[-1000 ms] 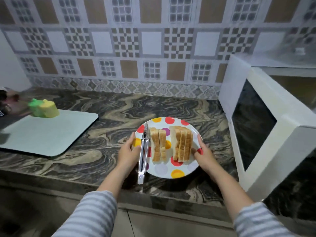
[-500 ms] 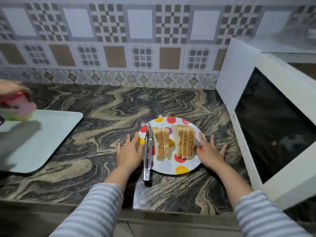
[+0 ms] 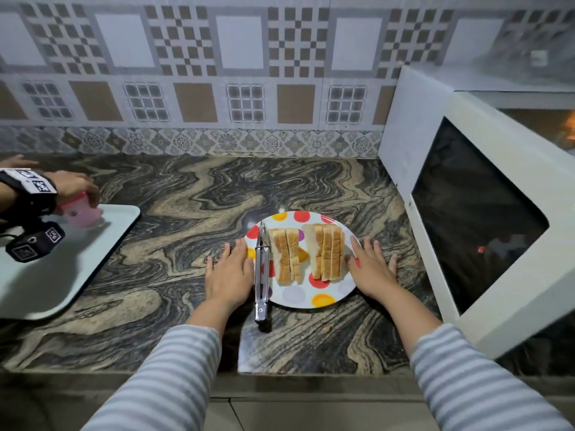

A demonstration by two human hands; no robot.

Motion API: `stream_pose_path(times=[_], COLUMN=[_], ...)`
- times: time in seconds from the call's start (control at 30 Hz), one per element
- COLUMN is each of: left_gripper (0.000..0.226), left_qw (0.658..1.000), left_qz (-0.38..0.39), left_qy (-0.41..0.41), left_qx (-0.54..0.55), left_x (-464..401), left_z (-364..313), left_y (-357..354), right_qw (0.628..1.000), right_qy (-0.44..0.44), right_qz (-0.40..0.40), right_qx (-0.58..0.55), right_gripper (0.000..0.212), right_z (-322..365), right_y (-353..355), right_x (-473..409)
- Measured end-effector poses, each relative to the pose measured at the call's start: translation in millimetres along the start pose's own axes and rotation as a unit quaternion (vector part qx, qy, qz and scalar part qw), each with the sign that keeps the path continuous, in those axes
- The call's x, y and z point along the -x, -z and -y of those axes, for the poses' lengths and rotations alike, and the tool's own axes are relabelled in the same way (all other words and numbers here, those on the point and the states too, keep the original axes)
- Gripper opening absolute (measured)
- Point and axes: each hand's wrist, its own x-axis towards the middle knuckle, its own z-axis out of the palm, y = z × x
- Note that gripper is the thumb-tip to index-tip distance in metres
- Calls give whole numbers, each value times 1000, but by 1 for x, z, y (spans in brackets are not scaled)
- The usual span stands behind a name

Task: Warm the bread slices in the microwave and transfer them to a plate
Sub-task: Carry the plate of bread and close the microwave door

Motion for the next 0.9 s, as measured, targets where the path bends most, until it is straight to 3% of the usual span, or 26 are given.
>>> stream_pose_path(times=[0.17,0.3,0.5,0.63,0.73,0.9], left_gripper=[52,52,53,54,53,52], left_qw=[997,997,982,953,928,890], left_qz=[4,-24,-38,-21,-6,18], left_qy=[24,-8,-163,-279,-348,-411], left_qx=[72,68,86,111,133,195], left_x=[-1,-6,-16,-8,2,24], left_z=[0,-21,-109,-184,-235,-304], left_y=[12,28,49,59,64,68], right_qw=[998,997,978,925,883,874], right_qy=[-31,-35,37,45,2,-117], right_qz=[-18,-54,-205,-345,-414,-423], right_qx=[-43,-32,14,150,220,207], right_gripper=[57,63,67,71,69,74], right_z=[-1,8,38,50,42,10], right_y=[9,32,105,143,160,170], right_x=[33,69,136,174,191,205])
